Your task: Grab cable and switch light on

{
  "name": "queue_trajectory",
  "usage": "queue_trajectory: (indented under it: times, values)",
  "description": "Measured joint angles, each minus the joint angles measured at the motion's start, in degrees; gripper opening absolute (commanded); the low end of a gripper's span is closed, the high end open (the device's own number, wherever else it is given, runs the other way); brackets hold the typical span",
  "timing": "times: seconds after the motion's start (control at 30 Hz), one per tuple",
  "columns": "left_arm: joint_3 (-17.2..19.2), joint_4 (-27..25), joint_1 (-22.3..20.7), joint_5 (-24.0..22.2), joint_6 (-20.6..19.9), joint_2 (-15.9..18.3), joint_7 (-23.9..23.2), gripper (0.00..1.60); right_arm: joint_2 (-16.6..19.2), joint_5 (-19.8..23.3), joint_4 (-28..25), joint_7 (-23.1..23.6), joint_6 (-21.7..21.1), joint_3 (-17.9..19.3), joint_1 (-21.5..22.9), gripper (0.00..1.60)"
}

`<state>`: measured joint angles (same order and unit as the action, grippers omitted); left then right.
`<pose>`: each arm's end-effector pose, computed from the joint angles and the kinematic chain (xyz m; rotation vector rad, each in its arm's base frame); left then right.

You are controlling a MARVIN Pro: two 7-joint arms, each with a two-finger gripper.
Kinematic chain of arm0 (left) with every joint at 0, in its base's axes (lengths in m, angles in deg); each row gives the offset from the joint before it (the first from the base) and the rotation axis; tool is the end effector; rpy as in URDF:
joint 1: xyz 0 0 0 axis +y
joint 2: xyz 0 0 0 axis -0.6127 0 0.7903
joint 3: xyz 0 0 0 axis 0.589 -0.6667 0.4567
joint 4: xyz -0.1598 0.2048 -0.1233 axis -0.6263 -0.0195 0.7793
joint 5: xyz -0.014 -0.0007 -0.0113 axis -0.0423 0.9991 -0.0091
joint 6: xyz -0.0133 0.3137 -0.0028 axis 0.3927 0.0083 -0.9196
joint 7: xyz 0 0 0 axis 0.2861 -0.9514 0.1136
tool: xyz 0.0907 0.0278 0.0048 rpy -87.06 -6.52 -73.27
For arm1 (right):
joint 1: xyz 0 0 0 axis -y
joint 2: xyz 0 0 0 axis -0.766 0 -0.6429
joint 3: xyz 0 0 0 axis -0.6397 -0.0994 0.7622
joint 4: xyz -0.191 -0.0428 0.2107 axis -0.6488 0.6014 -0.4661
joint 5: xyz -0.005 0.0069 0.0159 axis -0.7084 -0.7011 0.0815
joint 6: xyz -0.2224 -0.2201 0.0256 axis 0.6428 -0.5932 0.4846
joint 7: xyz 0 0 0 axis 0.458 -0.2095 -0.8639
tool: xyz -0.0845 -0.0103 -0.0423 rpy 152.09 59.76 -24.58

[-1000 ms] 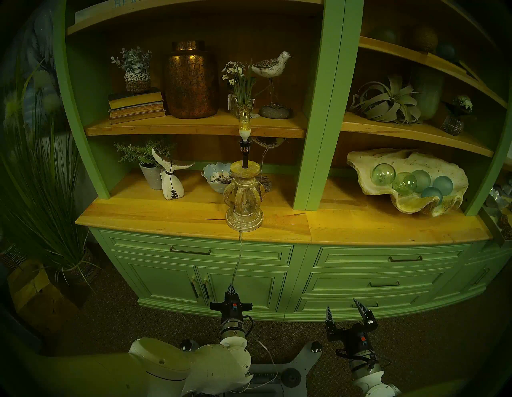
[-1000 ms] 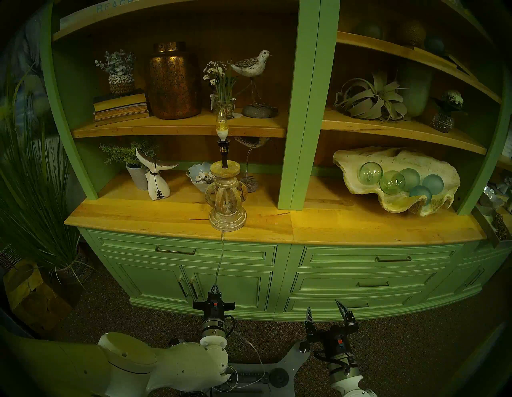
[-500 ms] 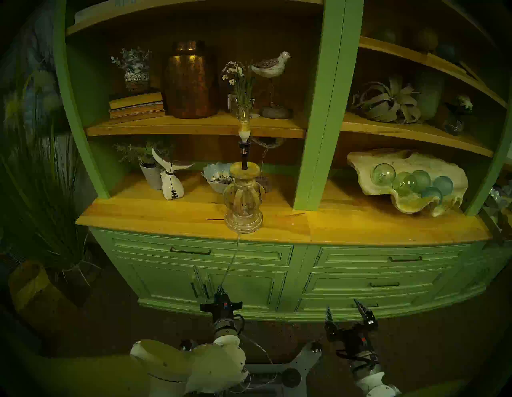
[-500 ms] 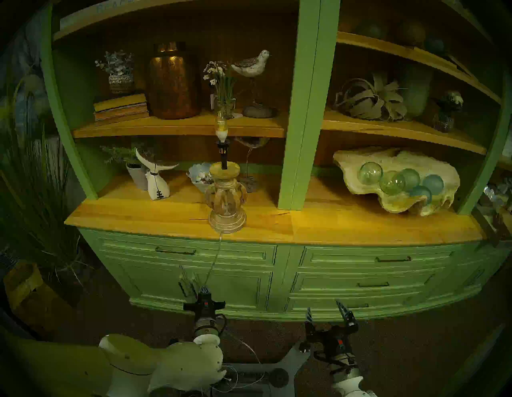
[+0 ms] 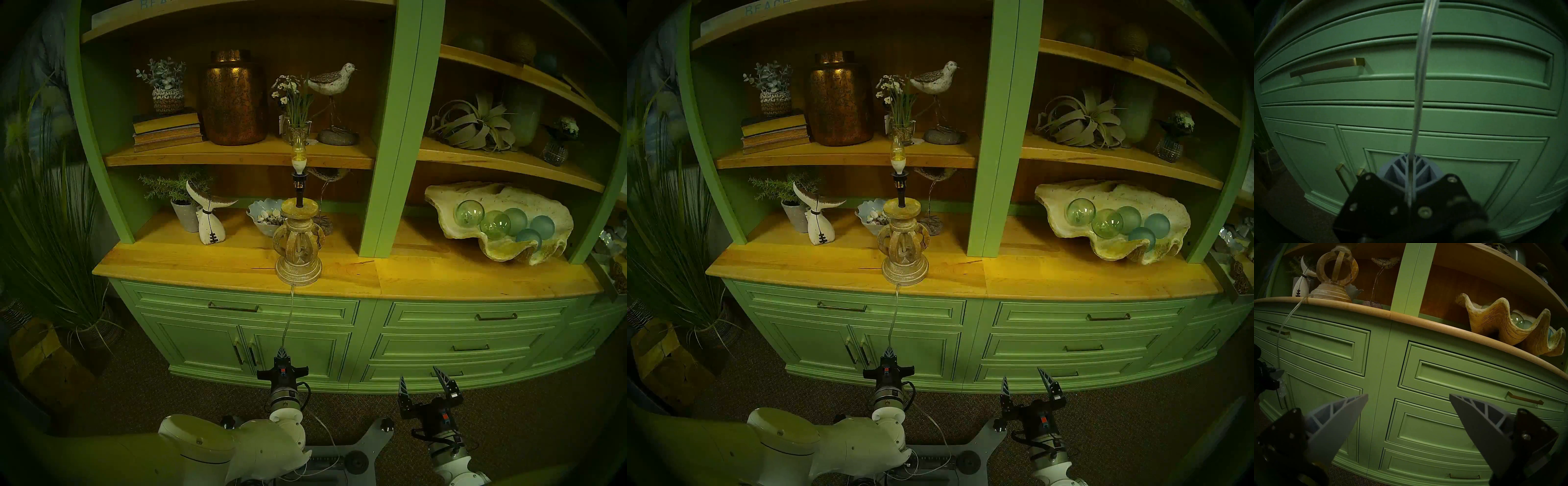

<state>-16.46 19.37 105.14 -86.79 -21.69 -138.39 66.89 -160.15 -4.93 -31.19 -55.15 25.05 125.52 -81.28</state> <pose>0.2793 -0.1319 -0.5686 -2.4421 -0.1156 -1.8989 0.1291 -0.0664 -0.4696 2.2281 0.3179 2.0197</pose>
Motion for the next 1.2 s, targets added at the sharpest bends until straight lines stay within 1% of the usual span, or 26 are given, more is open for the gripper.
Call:
queue_trajectory:
  times: [0.17,0.23,0.43,0.6,0.77,0.87,1.1,1.2]
  values:
    - [-0.26,-5.30,-0.77,1.57,0.85,3.24,-0.42,0.00,0.00,0.00,-0.02,0.00,0.00,0.00,0.02,1.60]
    - [-0.31,-6.68,-0.99,1.96,0.99,4.22,-0.16,0.00,0.00,0.00,-0.02,0.00,0.00,0.00,0.02,1.60]
    - [0.98,-12.38,-1.78,2.12,1.27,7.80,2.98,0.00,0.00,0.00,-0.02,0.00,0.00,0.00,0.02,1.60]
    - [1.37,-16.44,-2.28,2.61,1.35,10.06,2.98,0.00,0.00,0.00,-0.03,0.00,0.00,0.00,0.02,1.60]
    - [1.67,-21.59,-2.82,3.40,1.35,12.82,2.96,0.00,0.00,0.00,-0.06,0.00,-0.01,0.00,0.02,1.60]
    - [1.80,-23.53,-3.02,3.79,1.21,13.97,3.13,0.00,0.00,0.00,-0.07,0.00,-0.02,0.00,0.02,1.60]
    - [2.13,-26.62,-3.37,4.61,0.24,16.18,3.89,0.00,0.00,0.00,-0.11,0.00,-0.02,0.00,0.02,1.60]
    - [1.03,-29.40,-3.98,4.13,-2.10,17.68,4.11,0.00,0.01,0.00,-0.11,0.00,-0.02,0.01,0.02,1.60]
